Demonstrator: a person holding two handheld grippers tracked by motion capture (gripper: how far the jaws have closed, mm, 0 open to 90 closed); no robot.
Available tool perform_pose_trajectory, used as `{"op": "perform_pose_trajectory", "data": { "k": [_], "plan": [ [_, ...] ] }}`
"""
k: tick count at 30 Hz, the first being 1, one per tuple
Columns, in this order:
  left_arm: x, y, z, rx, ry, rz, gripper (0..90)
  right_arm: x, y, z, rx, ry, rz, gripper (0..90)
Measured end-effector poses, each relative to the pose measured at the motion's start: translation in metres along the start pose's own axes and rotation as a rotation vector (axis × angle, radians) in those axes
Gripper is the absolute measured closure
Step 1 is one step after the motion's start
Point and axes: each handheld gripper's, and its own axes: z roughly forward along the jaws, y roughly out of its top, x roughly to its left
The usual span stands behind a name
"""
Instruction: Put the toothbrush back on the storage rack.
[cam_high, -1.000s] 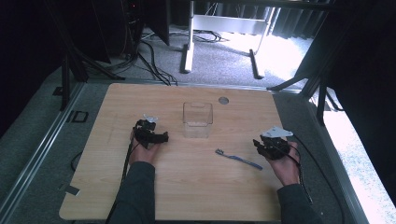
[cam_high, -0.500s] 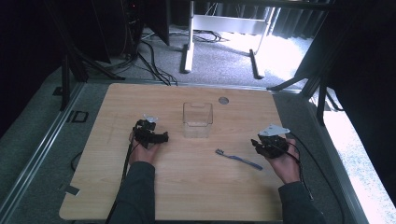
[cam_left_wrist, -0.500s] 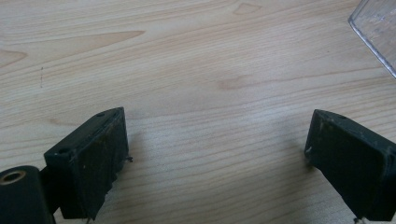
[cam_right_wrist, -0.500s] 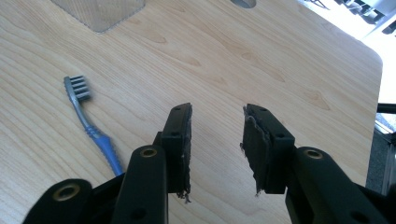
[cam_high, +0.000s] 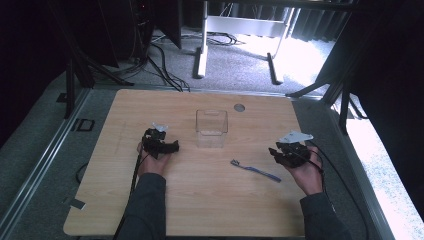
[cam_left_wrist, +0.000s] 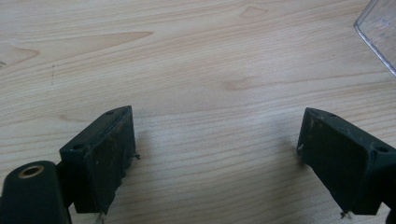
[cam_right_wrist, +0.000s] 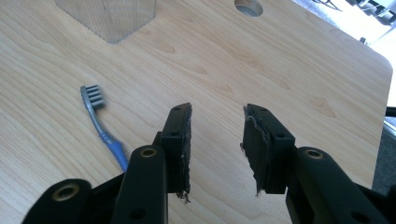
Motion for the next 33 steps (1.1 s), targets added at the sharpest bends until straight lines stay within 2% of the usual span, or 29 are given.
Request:
{"op": "perform_pose_trajectory", "data": {
  "k": [4,27,33],
  "plan": [
    [0.000,0.000,0.000,0.000,0.000,0.000,11.9,-0.001,0.002,-0.001,0.003,0.007,0.006,61.1],
    [0.000,0.000,0.000,0.000,0.000,-0.001,11.8,0.004,0.017,0.003,0.054,0.050,-0.077,59.5],
    [0.000,0.000,0.000,0.000,0.000,0.000,11.8,0.007,0.018,0.005,0.063,0.058,-0.084,59.8]
  ]
}}
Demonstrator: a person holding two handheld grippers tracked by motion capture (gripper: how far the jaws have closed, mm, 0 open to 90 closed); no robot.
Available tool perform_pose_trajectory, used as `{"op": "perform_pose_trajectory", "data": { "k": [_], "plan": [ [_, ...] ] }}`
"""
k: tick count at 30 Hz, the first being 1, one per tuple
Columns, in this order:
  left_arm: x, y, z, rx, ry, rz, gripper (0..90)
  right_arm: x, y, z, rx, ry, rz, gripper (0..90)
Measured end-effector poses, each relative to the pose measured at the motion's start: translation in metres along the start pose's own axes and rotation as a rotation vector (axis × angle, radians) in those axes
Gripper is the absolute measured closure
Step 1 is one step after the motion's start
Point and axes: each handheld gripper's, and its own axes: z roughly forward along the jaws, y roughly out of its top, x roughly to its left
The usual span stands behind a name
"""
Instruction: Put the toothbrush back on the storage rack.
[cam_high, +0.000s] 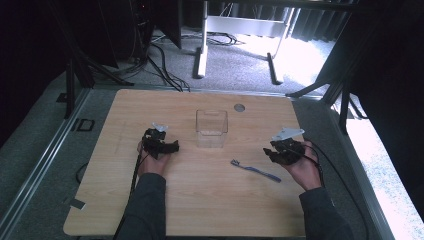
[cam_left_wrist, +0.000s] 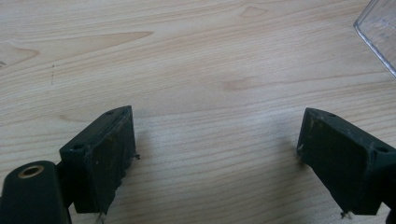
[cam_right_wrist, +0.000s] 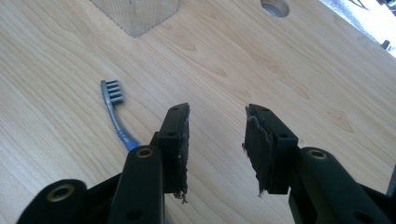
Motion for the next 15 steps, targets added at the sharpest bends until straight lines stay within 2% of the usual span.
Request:
{"op": "perform_pose_trajectory", "data": {
  "k": [15],
  "plan": [
    [0.0000,0.0000,0.0000,0.000,0.000,0.000,11.8,0.0042,0.0004,0.0078,0.038,0.026,-0.035,60.1]
  ]
}}
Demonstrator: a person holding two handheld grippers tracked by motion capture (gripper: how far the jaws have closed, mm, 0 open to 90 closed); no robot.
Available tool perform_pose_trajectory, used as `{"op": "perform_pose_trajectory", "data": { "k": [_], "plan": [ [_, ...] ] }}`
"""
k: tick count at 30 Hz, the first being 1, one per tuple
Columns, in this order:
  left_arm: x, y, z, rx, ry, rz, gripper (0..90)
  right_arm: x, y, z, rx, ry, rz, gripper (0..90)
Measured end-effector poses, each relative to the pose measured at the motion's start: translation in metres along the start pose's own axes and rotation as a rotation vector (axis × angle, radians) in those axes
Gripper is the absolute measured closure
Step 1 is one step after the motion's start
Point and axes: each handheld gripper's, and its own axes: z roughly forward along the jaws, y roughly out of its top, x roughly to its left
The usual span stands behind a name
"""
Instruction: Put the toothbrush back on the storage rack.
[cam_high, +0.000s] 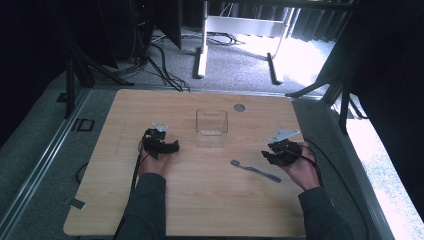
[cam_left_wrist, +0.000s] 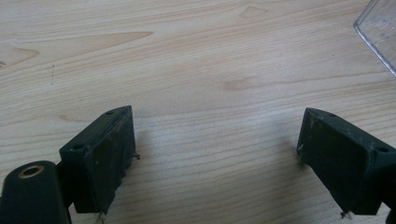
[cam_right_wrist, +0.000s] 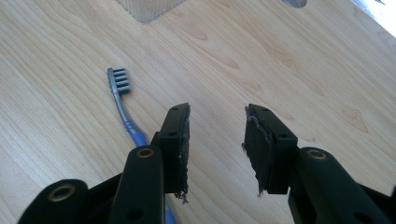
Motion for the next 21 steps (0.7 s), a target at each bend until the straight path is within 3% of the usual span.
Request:
{"op": "perform_pose_trajectory", "data": {
  "k": [21],
  "plan": [
    [0.0000,0.0000,0.0000,0.000,0.000,0.000,11.8,0.0015,0.0062,0.0042,0.064,0.049,-0.064,64.7]
  ]
}}
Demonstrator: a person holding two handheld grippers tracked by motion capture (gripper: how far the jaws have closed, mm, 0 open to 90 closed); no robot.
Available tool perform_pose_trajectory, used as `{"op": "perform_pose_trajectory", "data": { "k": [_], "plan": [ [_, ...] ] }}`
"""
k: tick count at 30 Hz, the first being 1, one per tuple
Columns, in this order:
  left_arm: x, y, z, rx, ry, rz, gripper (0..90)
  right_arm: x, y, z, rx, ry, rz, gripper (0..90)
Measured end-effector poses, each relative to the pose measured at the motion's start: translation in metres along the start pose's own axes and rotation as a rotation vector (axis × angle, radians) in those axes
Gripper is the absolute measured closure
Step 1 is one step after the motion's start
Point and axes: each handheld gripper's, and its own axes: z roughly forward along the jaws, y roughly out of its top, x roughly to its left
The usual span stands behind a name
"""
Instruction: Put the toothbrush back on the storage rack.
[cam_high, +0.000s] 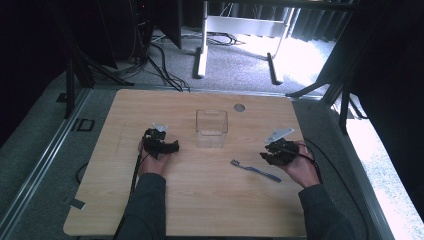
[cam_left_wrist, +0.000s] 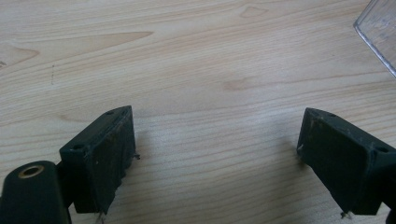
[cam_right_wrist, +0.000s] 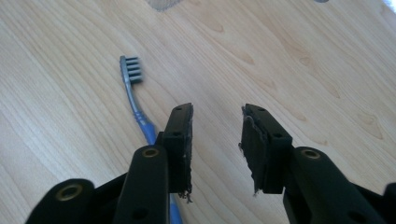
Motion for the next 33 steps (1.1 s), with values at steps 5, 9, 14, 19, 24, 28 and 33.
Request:
{"op": "perform_pose_trajectory", "data": {
  "k": [5,9,14,19,24,28,33],
  "plan": [
    [0.0000,0.0000,0.0000,0.000,0.000,0.000,11.8,0.0007,0.0005,0.0025,0.024,0.023,-0.014,66.4],
    [0.0000,0.0000,0.0000,0.000,0.000,0.000,11.8,0.0023,0.0017,0.0054,0.046,0.044,-0.027,66.9],
    [0.0000,0.0000,0.0000,0.000,0.000,0.000,11.8,0.0024,0.0023,0.0068,0.059,0.055,-0.027,67.6],
    [0.0000,0.0000,0.0000,0.000,0.000,0.000,11.8,0.0019,0.0023,0.0064,0.063,0.061,-0.030,69.2],
    [0.0000,0.0000,0.0000,0.000,0.000,0.000,11.8,0.0012,0.0049,0.0033,0.057,0.075,-0.035,69.4],
    [0.0000,0.0000,0.0000,0.000,0.000,0.000,11.8,0.0011,0.0070,0.0022,0.055,0.084,-0.041,69.4],
    [0.0000,0.0000,0.0000,0.000,0.000,0.000,11.8,0.0003,0.0092,0.0015,0.059,0.083,-0.050,69.2]
  ]
}}
